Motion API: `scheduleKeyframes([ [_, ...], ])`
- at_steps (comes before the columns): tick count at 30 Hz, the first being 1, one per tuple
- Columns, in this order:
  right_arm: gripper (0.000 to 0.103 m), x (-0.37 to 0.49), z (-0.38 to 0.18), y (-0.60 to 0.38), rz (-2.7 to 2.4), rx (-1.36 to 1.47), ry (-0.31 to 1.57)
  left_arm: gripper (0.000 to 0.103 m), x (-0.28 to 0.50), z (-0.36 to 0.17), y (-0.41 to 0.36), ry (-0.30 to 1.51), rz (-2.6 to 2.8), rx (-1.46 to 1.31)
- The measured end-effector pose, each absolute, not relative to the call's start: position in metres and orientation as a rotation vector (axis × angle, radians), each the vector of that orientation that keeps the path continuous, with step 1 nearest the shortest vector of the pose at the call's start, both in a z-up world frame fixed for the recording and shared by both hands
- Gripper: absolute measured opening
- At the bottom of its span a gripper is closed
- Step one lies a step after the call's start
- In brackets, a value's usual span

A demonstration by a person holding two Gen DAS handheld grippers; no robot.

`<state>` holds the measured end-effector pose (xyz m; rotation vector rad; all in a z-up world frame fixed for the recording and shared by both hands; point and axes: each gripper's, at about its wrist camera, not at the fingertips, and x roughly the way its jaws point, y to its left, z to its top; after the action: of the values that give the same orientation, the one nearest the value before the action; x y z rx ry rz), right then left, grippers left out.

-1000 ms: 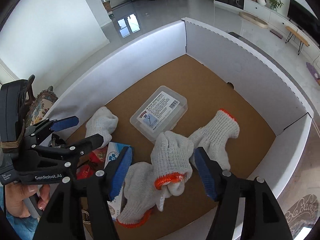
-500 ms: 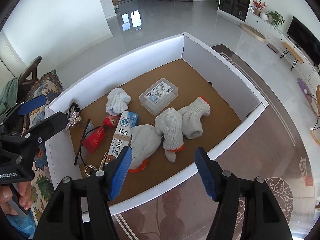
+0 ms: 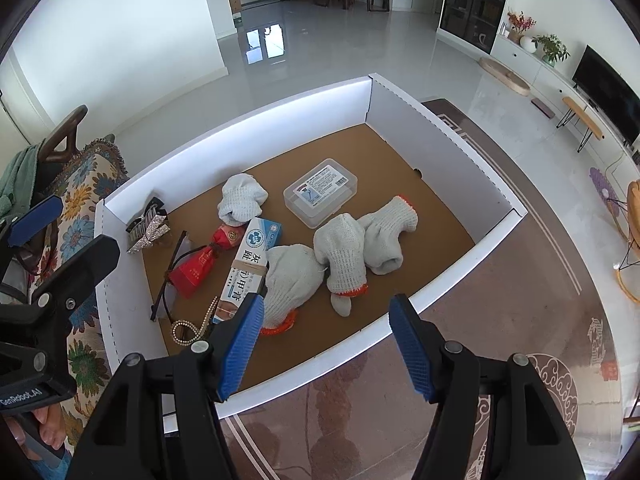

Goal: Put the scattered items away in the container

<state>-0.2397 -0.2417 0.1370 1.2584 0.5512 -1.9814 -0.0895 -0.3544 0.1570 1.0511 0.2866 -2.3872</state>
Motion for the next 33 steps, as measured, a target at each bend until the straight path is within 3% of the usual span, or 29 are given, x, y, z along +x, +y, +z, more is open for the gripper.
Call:
scheduleKeyframes([
  [33, 0.066, -0.237, 0.126, -0.243, -1.974, 1.262, 0.587, 0.103, -0.091, 0.151, -0.348, 0.292, -2.321, 1.046],
])
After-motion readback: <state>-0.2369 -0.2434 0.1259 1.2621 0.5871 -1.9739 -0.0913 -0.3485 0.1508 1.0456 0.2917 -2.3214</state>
